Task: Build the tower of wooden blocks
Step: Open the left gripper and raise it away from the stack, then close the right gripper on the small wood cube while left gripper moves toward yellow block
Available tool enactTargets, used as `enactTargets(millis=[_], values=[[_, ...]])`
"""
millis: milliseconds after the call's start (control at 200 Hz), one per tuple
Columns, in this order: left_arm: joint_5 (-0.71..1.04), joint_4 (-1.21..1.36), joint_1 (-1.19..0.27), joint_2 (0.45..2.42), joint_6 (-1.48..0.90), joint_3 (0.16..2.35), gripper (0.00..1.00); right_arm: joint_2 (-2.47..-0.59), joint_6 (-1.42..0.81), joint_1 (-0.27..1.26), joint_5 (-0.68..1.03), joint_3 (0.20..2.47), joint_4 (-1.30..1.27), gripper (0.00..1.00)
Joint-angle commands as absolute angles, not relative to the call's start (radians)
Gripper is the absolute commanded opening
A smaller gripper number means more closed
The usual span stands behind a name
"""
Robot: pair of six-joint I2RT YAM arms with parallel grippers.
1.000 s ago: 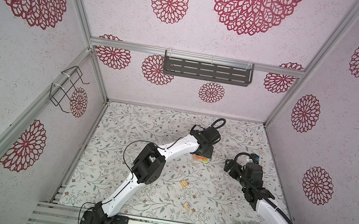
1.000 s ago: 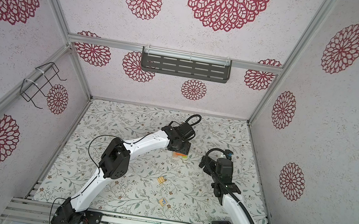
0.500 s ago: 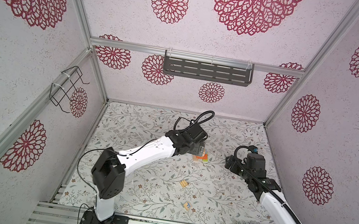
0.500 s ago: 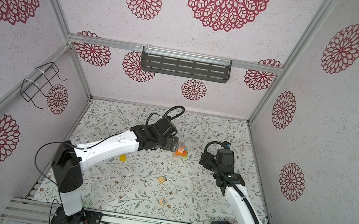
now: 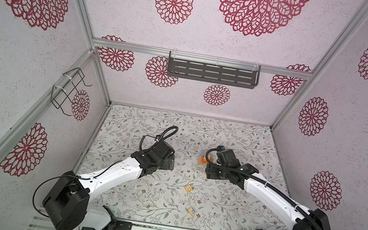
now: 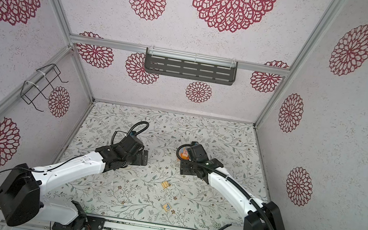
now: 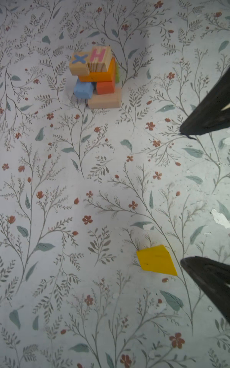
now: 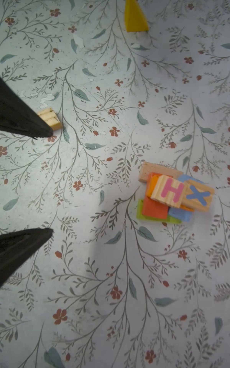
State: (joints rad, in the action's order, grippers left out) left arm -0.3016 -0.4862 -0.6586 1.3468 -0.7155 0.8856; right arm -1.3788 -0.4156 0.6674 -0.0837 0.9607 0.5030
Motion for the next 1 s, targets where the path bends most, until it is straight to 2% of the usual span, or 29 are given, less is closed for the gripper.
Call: enactTargets(millis=[0,340,590,996], values=[[-0.303,-0.412,-0.644,1.289,-0.739,0.843,0.97,-1.427,-0.358,0.725,-0.073,0.999,0.539,0.75],[-0.372,-0.335,-0.619,1.206,-0.759,0.696,0.97,-1.613,-0.234,0.843,0.045,1.061,0.525,0.62],[-0.344,-0.312,-0.539,1.187,-0.748,0.655,0.97,-1.682,-0.188,0.901,0.085,1.087,0.535,0.62],[-0.305,-0.285,-0.487,1.204,-0.734,0.637,0.97,-1.775,-0.167,0.933,0.018,1.144,0.595,0.54]])
